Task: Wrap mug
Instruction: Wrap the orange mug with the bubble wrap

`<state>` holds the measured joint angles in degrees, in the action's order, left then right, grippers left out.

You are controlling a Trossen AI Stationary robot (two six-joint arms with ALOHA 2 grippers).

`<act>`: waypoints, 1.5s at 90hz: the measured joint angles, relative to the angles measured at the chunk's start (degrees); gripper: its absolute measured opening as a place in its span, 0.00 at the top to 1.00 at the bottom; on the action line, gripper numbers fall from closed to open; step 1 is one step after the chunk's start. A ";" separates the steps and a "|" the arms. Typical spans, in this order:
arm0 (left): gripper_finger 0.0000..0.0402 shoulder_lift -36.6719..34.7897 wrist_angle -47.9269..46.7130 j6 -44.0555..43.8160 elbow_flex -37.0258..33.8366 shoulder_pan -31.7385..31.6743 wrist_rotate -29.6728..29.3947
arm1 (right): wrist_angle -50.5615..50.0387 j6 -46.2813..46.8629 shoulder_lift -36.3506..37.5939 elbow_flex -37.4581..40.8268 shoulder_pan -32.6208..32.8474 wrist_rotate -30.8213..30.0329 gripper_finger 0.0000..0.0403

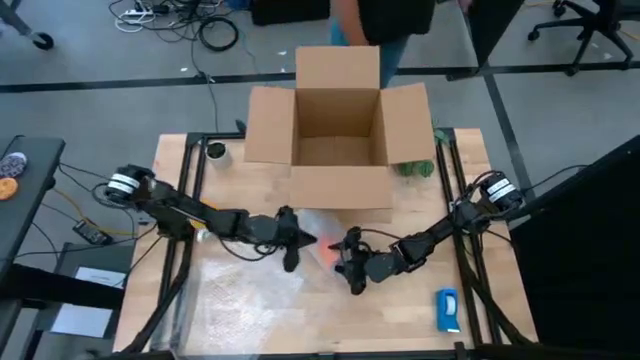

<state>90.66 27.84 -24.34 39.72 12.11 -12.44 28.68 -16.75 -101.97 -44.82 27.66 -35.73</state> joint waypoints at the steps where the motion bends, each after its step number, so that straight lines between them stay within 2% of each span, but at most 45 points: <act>1: 1.00 0.75 0.30 0.03 0.32 -0.20 0.04 | -0.02 0.00 0.07 0.00 0.07 0.00 0.33; 13: 1.00 8.58 2.86 0.05 2.67 -2.21 -0.09 | -0.78 1.09 0.76 -0.11 1.43 -0.59 0.33; 25: 1.00 12.68 5.26 -1.07 3.18 -3.44 1.46 | -5.32 5.12 2.15 -0.24 3.17 -1.77 0.33; 46: 1.00 13.21 5.06 -0.56 3.00 -4.25 2.96 | -13.87 14.68 8.85 -0.24 7.23 -3.46 0.33; 62: 1.00 13.34 4.48 -0.26 2.80 -4.45 1.66 | -25.46 25.86 15.28 -0.26 10.23 -7.53 0.33; 79: 1.00 13.98 1.93 -0.65 2.36 -4.43 3.08 | -28.75 33.68 16.85 -0.26 11.64 -7.99 0.33; 107: 1.00 13.85 2.97 -1.38 2.54 -4.40 3.06 | -28.28 33.83 17.27 -0.26 11.51 -9.05 0.33; 125: 1.00 13.83 3.97 -1.39 2.59 -4.40 2.86 | -30.56 28.57 23.84 -4.12 13.30 -14.13 0.36; 135: 1.00 13.75 5.70 -1.36 2.64 -4.40 2.84 | -34.85 34.60 27.77 -3.68 12.33 -15.08 0.37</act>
<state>104.41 33.54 -25.70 42.36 7.70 -9.61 -6.17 17.85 -74.20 -48.50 40.00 -50.80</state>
